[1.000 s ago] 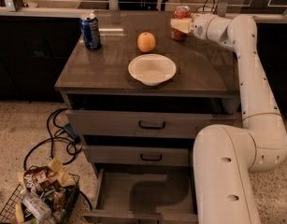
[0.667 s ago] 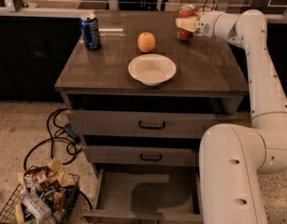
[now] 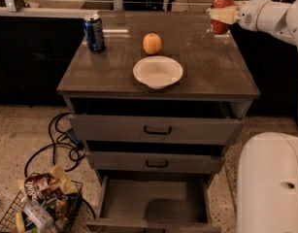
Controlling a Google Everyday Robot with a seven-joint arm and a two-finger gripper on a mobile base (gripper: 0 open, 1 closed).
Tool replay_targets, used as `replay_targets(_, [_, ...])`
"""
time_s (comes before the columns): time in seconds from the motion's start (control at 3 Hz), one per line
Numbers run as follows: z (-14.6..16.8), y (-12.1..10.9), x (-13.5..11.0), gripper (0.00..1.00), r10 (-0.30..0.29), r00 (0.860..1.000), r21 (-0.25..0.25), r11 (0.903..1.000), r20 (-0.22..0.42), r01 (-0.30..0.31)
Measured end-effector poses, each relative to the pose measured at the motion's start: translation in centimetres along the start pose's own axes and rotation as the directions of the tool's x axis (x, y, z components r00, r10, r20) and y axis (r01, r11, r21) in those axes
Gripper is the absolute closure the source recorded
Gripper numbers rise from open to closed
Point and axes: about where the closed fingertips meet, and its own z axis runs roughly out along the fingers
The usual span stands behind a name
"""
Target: Place coke can into bottom drawer
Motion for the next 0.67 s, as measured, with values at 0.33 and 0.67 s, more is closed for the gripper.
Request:
replay_targets(0.33, [-5.7, -1.6, -1.3, 1.00, -0.007, 1.000, 0.052, 0.9986, -0.008, 0.007])
replay_targets(0.67, [-11.9, -1.9, -4.0, 1.00, -0.032, 0.999, 0.113, 0.9932, 0.024, 0.029])
